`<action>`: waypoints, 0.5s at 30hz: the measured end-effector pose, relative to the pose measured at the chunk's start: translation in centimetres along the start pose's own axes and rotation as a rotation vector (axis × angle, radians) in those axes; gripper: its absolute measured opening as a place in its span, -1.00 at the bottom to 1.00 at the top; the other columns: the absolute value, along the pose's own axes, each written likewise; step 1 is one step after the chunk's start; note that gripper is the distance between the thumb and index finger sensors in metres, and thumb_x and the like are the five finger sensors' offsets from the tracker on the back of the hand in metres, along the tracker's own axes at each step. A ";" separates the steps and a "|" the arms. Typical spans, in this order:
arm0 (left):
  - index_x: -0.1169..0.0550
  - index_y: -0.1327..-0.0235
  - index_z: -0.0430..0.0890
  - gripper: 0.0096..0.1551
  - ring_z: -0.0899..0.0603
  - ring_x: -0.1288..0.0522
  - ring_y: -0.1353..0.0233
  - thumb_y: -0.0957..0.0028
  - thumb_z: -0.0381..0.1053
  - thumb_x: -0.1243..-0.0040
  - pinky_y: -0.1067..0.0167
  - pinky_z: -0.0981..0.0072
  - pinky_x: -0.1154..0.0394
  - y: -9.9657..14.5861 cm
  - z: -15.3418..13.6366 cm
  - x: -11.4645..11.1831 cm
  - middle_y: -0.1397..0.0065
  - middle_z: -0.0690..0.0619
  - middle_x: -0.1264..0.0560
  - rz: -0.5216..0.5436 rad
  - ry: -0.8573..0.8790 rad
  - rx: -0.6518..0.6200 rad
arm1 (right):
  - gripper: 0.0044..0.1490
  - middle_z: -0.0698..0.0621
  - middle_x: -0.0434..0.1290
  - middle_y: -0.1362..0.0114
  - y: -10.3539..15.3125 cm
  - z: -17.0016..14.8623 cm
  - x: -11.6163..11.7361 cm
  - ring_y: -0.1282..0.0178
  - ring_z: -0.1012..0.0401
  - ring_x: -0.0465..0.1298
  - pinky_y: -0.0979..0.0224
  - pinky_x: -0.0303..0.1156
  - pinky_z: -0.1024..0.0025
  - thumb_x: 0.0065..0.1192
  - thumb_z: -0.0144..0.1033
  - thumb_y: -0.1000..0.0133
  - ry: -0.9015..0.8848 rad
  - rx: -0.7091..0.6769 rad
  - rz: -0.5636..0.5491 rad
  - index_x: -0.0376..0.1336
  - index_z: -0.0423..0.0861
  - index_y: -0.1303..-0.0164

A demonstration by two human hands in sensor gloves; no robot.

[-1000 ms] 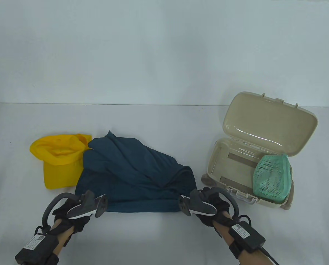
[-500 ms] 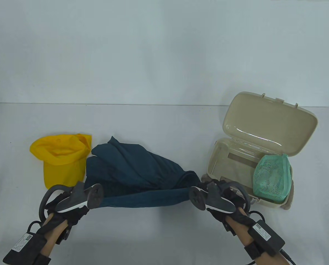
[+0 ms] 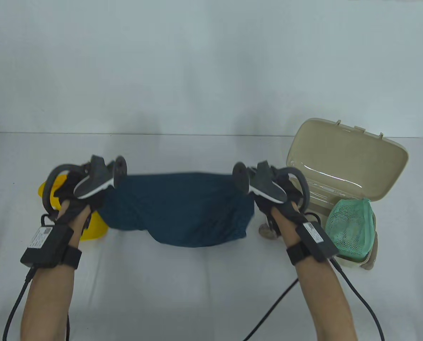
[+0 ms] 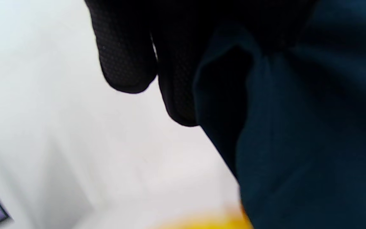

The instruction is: Pack suitcase

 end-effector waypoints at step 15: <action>-0.56 -0.24 0.17 -0.55 0.03 -0.74 -0.15 -0.06 0.07 -0.13 -0.27 0.09 -0.59 12.6 -1.4 -5.5 -0.17 0.27 -0.68 -0.117 0.048 -0.453 | -0.44 0.20 0.55 -0.34 11.1 -1.7 7.2 -0.36 0.19 0.59 -0.39 0.51 0.20 0.20 -0.01 -0.05 -0.029 -0.189 -0.057 0.28 0.16 -0.28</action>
Point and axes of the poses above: the tracker on the back of each hand, its own z axis roughly to the thumb side, its own y axis roughly from the fingertips to the wrist, x = y × z, the point moved 2 cm from there along -y, roughly from the wrist to the fingertips
